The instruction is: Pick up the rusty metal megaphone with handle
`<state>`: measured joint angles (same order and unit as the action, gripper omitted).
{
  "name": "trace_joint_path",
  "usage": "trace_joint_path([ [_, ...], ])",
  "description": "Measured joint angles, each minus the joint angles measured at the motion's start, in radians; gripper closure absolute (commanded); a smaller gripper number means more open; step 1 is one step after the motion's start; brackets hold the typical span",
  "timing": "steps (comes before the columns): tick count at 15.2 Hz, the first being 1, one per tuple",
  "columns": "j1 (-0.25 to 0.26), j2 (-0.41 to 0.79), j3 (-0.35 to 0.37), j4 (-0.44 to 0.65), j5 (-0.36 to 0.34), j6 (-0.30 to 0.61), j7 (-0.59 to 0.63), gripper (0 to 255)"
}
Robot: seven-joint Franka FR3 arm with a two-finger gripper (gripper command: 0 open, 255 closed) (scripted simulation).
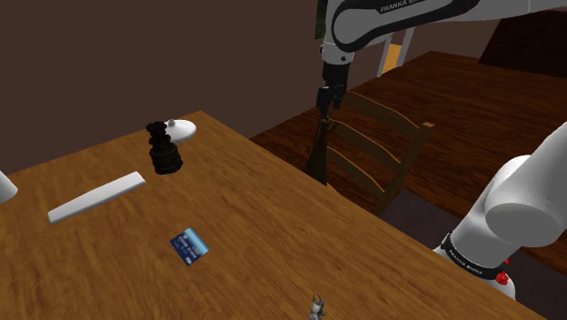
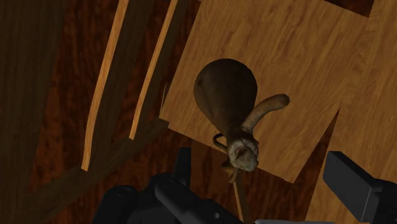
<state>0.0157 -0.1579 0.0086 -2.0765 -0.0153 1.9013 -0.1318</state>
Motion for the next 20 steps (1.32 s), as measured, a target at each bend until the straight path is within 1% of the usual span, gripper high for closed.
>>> trace_joint_path([
  [3, -0.001, 0.027, -0.002, -0.007, 0.0, 0.036, -0.006, 0],
  [8, -0.001, 0.046, -0.002, -0.054, -0.001, 0.101, -0.006, 0],
  [9, -0.001, 0.046, -0.002, -0.058, -0.001, 0.106, -0.006, 255],
  [20, -0.001, 0.045, -0.002, -0.058, -0.001, 0.104, -0.005, 255],
])
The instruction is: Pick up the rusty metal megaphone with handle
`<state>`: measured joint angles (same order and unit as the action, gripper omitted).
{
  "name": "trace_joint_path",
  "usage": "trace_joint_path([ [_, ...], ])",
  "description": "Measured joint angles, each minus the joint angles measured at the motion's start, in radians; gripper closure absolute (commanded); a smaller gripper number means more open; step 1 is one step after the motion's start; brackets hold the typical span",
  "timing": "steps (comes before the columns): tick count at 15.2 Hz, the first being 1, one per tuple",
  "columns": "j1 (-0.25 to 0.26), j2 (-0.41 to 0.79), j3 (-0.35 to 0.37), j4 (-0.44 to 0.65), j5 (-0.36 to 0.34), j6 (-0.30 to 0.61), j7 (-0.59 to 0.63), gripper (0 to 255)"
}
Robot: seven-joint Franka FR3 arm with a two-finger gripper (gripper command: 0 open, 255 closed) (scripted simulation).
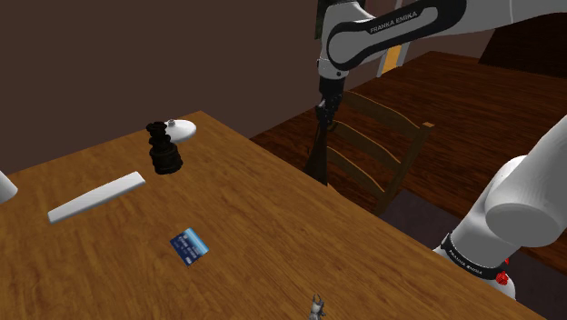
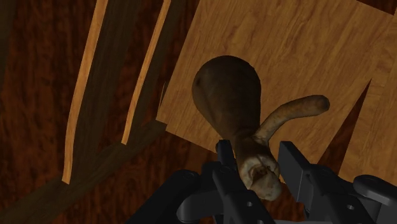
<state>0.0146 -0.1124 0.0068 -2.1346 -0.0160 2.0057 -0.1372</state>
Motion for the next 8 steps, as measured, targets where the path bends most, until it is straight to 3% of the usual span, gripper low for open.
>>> trace_joint_path([
  [8, 0.001, -0.022, 0.001, 0.075, 0.001, -0.099, 0.0, 255],
])
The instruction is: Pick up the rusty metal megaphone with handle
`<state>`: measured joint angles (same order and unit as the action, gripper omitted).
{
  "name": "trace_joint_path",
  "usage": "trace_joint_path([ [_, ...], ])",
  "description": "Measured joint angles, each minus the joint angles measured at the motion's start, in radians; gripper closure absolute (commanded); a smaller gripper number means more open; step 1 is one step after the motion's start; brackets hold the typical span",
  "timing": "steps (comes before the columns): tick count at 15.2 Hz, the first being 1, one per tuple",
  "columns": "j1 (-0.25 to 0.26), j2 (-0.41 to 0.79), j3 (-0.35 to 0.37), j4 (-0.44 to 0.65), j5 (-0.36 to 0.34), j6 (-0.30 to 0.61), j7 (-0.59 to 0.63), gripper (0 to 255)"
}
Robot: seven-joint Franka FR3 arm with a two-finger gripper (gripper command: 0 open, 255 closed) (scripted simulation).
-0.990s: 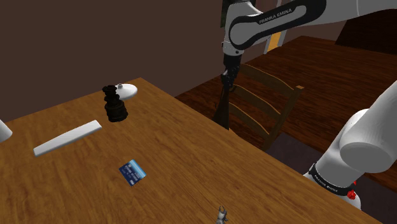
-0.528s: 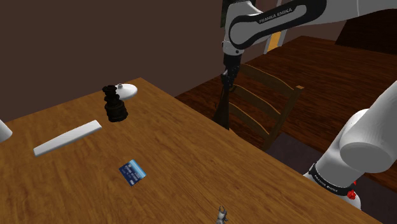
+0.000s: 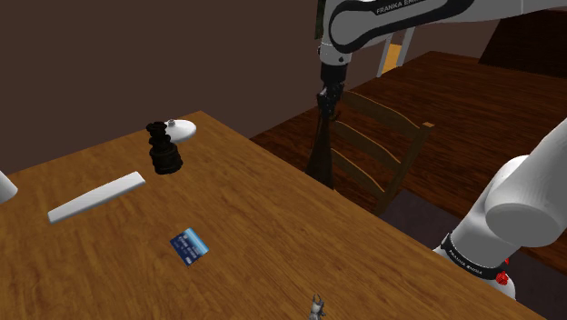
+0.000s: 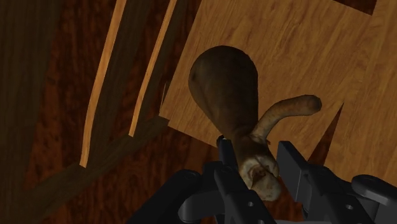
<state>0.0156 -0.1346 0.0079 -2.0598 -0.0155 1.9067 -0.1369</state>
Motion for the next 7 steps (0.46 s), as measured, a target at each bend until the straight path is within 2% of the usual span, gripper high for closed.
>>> trace_joint_path([
  [7, 0.0, -0.009, 0.0, 0.082, 0.001, -0.09, -0.001, 255],
])
